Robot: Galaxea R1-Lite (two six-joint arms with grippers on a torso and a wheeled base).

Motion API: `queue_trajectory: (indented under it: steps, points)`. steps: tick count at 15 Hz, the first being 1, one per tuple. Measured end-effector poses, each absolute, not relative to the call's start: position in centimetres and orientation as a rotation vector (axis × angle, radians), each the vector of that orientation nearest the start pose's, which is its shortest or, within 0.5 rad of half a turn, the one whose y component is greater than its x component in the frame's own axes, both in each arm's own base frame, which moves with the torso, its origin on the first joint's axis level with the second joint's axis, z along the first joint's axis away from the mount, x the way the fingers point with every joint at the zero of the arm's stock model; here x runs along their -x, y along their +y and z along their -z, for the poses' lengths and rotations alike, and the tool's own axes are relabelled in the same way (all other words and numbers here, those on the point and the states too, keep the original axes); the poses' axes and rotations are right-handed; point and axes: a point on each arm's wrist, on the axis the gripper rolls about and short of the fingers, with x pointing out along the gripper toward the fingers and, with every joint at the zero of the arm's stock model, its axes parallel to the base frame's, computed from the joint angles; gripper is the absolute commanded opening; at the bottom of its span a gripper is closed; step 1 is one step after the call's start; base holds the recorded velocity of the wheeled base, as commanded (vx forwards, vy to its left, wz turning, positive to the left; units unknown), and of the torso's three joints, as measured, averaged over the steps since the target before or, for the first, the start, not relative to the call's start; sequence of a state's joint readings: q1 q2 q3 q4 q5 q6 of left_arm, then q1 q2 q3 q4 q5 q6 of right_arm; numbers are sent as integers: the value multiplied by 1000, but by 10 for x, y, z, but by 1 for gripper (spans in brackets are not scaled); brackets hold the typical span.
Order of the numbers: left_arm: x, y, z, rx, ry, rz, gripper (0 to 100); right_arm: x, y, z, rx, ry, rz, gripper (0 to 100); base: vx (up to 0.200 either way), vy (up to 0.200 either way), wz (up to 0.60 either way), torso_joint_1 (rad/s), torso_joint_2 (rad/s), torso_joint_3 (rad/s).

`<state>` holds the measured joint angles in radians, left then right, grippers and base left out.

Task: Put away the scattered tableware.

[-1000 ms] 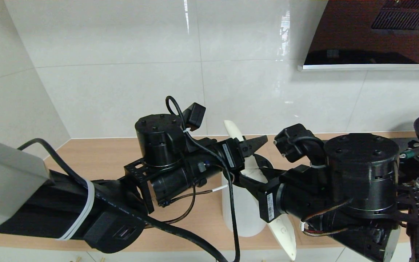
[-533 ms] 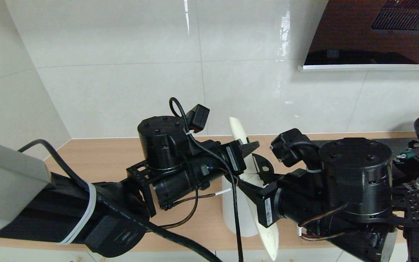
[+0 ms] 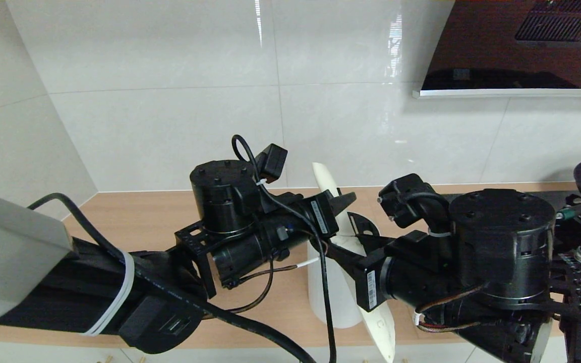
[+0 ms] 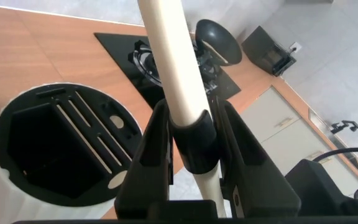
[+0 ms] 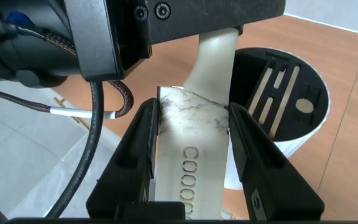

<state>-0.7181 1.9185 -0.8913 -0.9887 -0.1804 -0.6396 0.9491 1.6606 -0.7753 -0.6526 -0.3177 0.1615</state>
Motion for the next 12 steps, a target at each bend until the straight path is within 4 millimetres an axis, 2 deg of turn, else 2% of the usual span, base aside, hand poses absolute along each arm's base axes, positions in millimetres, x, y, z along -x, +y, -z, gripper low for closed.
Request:
queue_trajectory:
  steps: [1, 8, 12]
  points:
    - [-268, -239, -168, 585, 323, 854, 0, -177, 235, -188, -16, 240, -610, 100, 0, 0, 0, 0, 0, 0]
    - [-264, -236, -178, 592, 296, 854, 0, -176, 233, -191, -28, 221, -612, 100, 0, 0, 0, 0, 0, 0]
    - [-260, -224, -199, 606, 226, 845, 0, -172, 216, -205, -25, 173, -592, 100, 0, 0, 0, 0, 0, 0]
